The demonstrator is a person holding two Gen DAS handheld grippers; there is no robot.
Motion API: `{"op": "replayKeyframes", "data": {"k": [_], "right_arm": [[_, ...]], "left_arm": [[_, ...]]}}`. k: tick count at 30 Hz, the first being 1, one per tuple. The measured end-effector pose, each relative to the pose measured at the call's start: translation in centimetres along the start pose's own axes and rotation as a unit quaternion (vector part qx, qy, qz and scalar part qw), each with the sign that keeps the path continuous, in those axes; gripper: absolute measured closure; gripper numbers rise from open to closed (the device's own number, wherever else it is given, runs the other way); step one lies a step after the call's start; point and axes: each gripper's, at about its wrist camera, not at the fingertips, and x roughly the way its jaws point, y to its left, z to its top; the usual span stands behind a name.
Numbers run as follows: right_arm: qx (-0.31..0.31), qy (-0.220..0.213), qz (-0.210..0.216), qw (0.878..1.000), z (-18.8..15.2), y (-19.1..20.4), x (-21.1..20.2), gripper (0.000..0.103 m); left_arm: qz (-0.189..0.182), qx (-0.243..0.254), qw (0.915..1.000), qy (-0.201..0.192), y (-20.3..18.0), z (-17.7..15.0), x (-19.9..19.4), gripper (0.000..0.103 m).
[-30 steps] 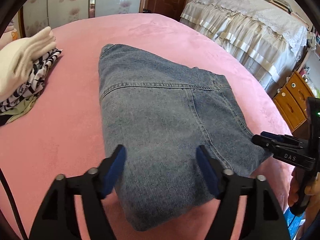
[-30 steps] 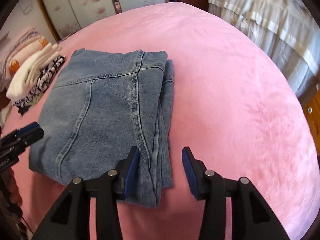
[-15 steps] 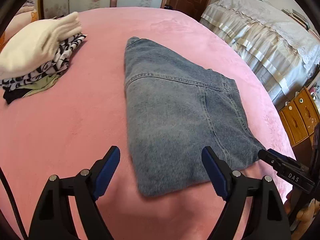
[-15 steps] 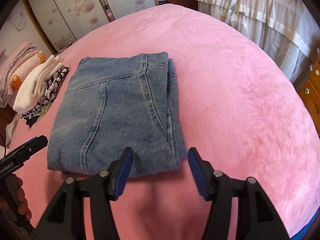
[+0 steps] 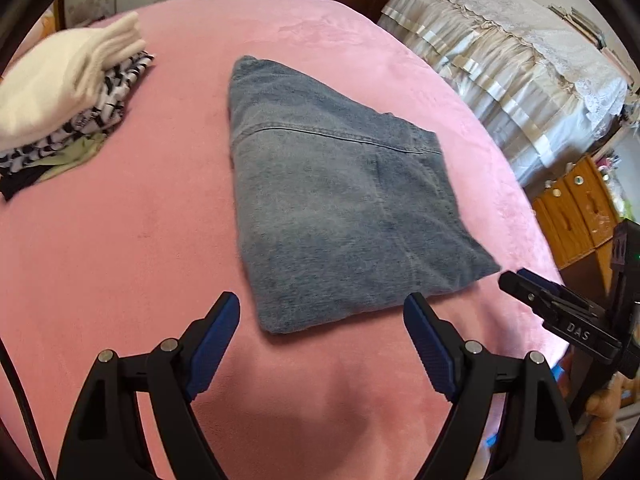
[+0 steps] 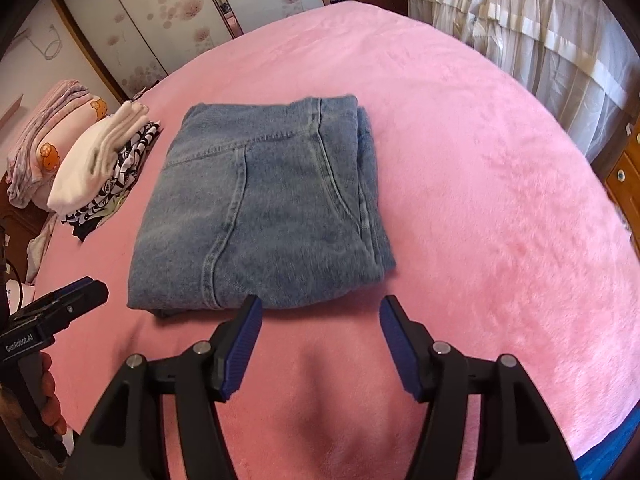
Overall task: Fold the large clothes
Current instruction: 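Grasp the folded jacket edges with both tools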
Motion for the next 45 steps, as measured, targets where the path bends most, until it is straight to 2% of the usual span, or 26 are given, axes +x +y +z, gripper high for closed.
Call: {"op": "replayKeyframes", "data": {"k": [3, 6, 8, 10, 11, 13, 15, 18, 22, 27, 28, 31, 33, 37, 41, 45], "right_arm": [[-0.031, -0.020, -0.014, 0.999, 1.9, 0.9, -1.2, 0.039], [-0.058, -0.040, -0.025, 0.997, 4.1, 1.7, -2.5, 0.038], [-0.073, -0.052, -0.030, 0.996, 5.3, 2.0, -3.2, 0.037], [-0.085, -0.061, -0.032, 0.994, 6.7, 2.0, -3.8, 0.035], [-0.089, -0.066, -0.034, 0.993, 7.4, 1.9, -4.1, 0.033], [-0.093, -0.069, -0.034, 0.993, 8.3, 1.8, -4.1, 0.030], [-0.086, -0.066, -0.037, 0.993, 9.2, 1.2, -3.7, 0.025], [-0.070, -0.043, -0.027, 0.996, 10.4, -0.1, -1.9, 0.024], [-0.059, -0.011, -0.007, 0.998, 10.9, -1.4, 1.1, 0.024], [-0.018, 0.036, 0.040, 0.998, 10.7, -3.8, 5.2, 0.024], [-0.007, 0.045, 0.050, 0.998, 10.6, -4.5, 6.2, 0.024], [0.008, 0.072, 0.083, 0.994, 10.0, -5.4, 8.5, 0.024], [0.018, 0.089, 0.112, 0.990, 9.6, -6.0, 10.1, 0.024], [0.032, 0.102, 0.150, 0.983, 9.2, -6.3, 12.3, 0.024], [0.029, 0.104, 0.178, 0.978, 9.2, -6.0, 13.9, 0.024], [0.021, 0.099, 0.197, 0.975, 9.6, -5.5, 15.1, 0.034]], "left_arm": [[-0.021, -0.003, 0.9997, 0.007, -0.1, 1.7, -0.4, 0.018], [-0.036, 0.012, 0.9991, -0.021, -0.5, 3.3, -1.3, 0.018], [-0.062, 0.019, 0.9971, -0.039, -0.6, 4.3, -2.0, 0.017], [-0.086, 0.017, 0.9954, -0.038, -0.6, 5.4, -2.2, 0.006], [-0.093, 0.018, 0.9949, -0.036, -0.6, 5.9, -2.2, 0.006], [-0.092, 0.027, 0.9950, -0.029, -0.7, 7.0, -1.8, 0.006], [-0.072, 0.032, 0.9964, -0.033, -0.6, 7.8, -1.1, 0.006], [-0.057, 0.025, 0.9977, -0.029, 0.4, 8.9, 0.3, 0.006], [-0.072, -0.013, 0.9972, -0.016, 2.7, 9.7, 2.7, 0.006], [-0.081, -0.038, 0.9960, 0.002, 5.0, 9.7, 5.9, 0.010], [-0.083, -0.041, 0.9957, 0.010, 5.3, 9.6, 6.6, 0.010], [-0.121, -0.051, 0.9908, 0.034, 5.9, 9.2, 8.8, 0.010], [-0.120, -0.046, 0.9912, 0.031, 5.9, 8.9, 9.5, 0.010], [-0.113, -0.037, 0.9927, 0.023, 6.1, 8.8, 10.2, 0.009], [-0.112, -0.052, 0.9918, 0.035, 7.3, 8.8, 11.9, 0.009], [-0.129, -0.075, 0.9871, 0.059, 8.6, 8.3, 14.2, 0.009]]}}
